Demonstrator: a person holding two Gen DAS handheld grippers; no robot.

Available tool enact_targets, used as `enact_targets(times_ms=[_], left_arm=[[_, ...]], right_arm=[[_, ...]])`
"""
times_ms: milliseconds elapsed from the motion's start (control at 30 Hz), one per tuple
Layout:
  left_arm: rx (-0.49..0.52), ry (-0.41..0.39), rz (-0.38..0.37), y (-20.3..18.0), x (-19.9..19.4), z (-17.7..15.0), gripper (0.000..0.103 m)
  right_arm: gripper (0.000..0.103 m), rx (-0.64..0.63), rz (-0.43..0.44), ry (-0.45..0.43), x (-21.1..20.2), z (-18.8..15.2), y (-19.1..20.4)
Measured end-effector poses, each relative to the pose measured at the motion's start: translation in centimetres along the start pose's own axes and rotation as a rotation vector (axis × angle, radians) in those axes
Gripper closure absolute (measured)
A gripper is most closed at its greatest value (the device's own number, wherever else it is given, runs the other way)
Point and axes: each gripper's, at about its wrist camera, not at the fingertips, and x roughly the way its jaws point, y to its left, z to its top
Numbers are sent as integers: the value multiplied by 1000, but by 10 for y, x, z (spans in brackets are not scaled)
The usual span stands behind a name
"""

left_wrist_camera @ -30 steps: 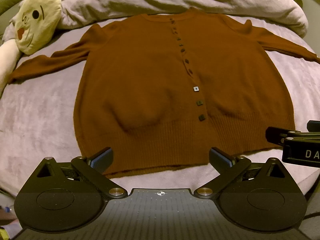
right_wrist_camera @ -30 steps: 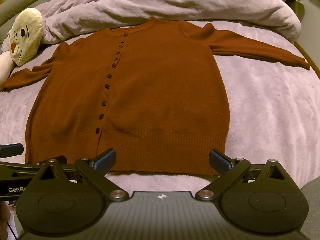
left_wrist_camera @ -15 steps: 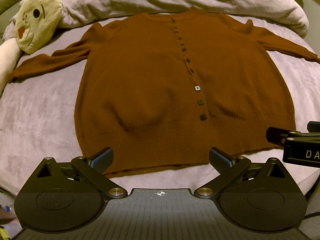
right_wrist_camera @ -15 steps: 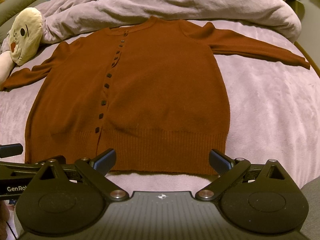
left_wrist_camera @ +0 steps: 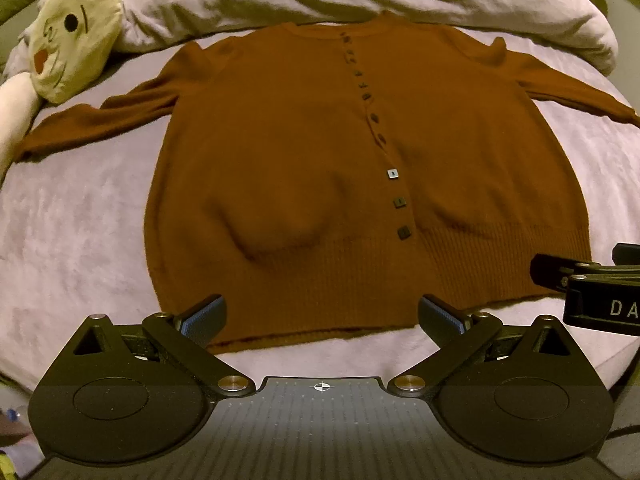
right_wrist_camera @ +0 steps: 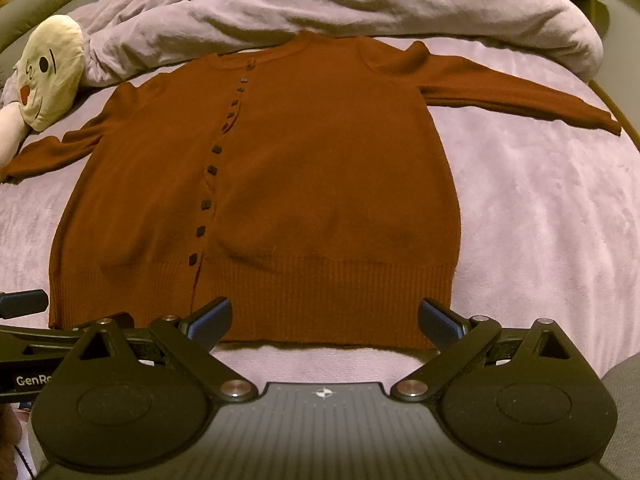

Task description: Fold small clothes

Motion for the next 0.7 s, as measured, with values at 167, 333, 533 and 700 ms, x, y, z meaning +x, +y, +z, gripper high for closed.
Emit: enact_targets(times_ms=[167,333,533,700], left_arm=[[-4,4,-1,0,1,0,0],[-5,7,-1,0,1,1,0],[-4,11,1,-1,4,1,0],[-9,15,1,-1,5,2,0]], right_arm=[[4,1,1,1,2,0,0],[4,3,0,5,3,0,0],[4,0,-2,7,5,0,0],[4,3,-2,11,6,1,1]])
